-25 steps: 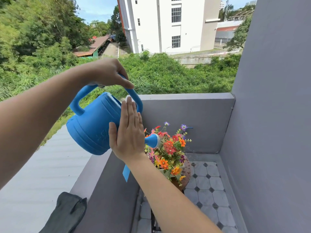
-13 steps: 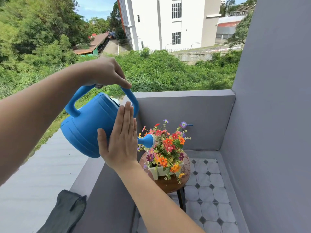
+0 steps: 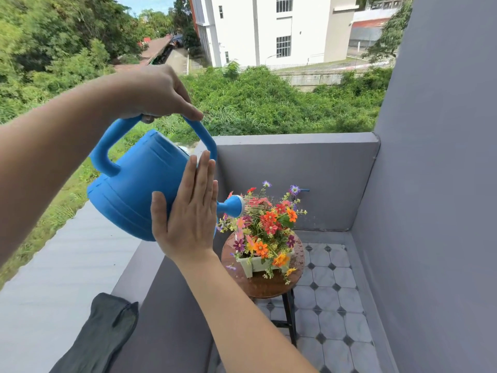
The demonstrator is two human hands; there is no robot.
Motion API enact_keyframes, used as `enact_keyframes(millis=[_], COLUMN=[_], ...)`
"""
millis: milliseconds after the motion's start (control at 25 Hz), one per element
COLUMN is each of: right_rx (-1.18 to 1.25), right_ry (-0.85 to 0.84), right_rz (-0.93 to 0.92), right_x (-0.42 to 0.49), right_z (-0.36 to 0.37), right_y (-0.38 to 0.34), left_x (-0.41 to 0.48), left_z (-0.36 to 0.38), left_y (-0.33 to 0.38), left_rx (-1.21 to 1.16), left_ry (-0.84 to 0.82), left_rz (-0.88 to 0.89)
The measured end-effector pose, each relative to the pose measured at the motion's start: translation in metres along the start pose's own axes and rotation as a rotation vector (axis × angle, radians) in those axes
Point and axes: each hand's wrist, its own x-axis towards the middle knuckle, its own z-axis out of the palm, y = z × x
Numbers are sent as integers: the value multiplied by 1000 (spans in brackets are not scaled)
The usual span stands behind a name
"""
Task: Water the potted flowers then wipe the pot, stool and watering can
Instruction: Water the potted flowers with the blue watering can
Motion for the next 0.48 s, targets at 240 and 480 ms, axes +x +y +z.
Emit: enact_keyframes(millis=[240, 480], right_rx=[60, 55], right_ry=[-26, -2], right_rz=[-1, -35], right_x=[-8, 19], right_z=[6, 7], right_y=[-6, 5], left_x=[5, 15], left_z=[2, -7], left_y=[-5, -9], left_rx=[-10, -91], left_ry=[-94, -17], left_rz=[-36, -28])
